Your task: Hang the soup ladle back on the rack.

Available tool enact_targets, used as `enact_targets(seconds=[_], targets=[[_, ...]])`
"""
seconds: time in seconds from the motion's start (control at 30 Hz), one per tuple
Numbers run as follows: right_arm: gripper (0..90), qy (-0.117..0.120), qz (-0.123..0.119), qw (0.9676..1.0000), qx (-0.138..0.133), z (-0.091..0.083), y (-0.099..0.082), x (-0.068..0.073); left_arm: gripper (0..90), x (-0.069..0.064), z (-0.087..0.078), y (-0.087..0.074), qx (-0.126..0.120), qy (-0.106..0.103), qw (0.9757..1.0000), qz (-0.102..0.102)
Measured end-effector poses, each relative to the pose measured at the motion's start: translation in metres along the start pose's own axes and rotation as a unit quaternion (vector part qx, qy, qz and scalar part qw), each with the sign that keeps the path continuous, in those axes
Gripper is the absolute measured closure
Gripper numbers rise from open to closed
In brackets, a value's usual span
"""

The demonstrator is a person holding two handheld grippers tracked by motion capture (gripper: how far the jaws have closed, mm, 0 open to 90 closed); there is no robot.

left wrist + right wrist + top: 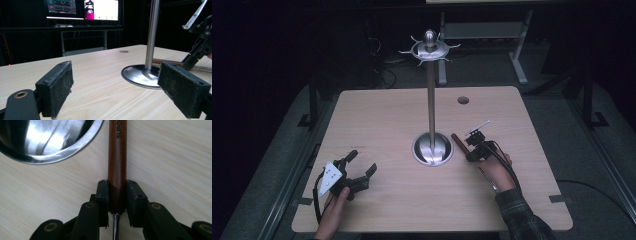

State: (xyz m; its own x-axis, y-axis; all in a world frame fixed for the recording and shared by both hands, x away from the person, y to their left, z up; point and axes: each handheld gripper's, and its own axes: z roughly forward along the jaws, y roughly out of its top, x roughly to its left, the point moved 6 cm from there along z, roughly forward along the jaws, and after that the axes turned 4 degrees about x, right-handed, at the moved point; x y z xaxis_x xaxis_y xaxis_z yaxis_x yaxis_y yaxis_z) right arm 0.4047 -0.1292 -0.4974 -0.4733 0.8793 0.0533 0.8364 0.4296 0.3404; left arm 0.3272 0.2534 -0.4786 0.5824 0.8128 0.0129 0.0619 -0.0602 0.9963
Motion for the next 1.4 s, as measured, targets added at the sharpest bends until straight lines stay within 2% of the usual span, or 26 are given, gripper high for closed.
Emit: enact_targets(seconds=[0.23,0.43,0.47,0.57,0.6,0.7,0.87,1.03,1.1,1.23,1.33,1.4], targets=[[73.1,0.016,0.007,0.999,-0.041,-0.017,0.002,-0.004,12.5,0.0,0.0,0.0,0.0,0.0,1.0,0.0],[73.1,0.037,-0.002,0.9953,-0.09,-0.034,0.003,-0.009,12.5,0.0,0.0,0.0,0.0,0.0,1.0,0.001],[73.1,0.042,0.003,0.9947,-0.094,-0.037,0.002,-0.009,12.5,0.0,0.0,0.0,0.0,0.0,1.0,0.001],[73.2,0.057,0.0,0.9915,-0.117,-0.046,0.002,-0.011,12.5,0.0,0.0,0.0,0.001,-0.001,1.0,0.002],[73.2,0.064,-0.003,0.9894,-0.13,-0.051,0.002,-0.012,12.5,0.0,0.0,0.0,0.001,0.0,1.0,0.002],[73.1,0.07,-0.008,0.9866,-0.147,-0.058,0.001,-0.014,12.5,0.0,0.0,0.0,0.0,-0.001,1.0,0.001],[73.2,0.09,-0.016,0.9799,-0.178,-0.069,-0.001,-0.015,12.5,0.0,0.0,0.0,0.002,-0.001,1.0,0.002],[73.2,0.101,-0.024,0.9729,-0.207,-0.08,-0.002,-0.018,12.5,0.0,0.0,0.0,0.001,-0.001,1.0,0.002],[73.2,0.102,-0.024,0.9712,-0.214,-0.084,-0.003,-0.019,12.5,0.0,0.0,0.0,0.0,-0.001,1.0,0.001],[73.2,0.115,-0.019,0.964,-0.239,-0.093,-0.004,-0.021,12.5,0.0,0.0,0.0,-0.001,-0.001,1.0,-0.002],[73.2,0.122,-0.027,0.9582,-0.257,-0.101,-0.005,-0.022,12.5,0.0,0.001,0.0,-0.001,-0.002,1.0,-0.004],[73.3,0.129,-0.027,0.9565,-0.26,-0.106,-0.005,-0.022,12.5,0.0,0.001,0.0,-0.001,-0.002,1.0,-0.003]])
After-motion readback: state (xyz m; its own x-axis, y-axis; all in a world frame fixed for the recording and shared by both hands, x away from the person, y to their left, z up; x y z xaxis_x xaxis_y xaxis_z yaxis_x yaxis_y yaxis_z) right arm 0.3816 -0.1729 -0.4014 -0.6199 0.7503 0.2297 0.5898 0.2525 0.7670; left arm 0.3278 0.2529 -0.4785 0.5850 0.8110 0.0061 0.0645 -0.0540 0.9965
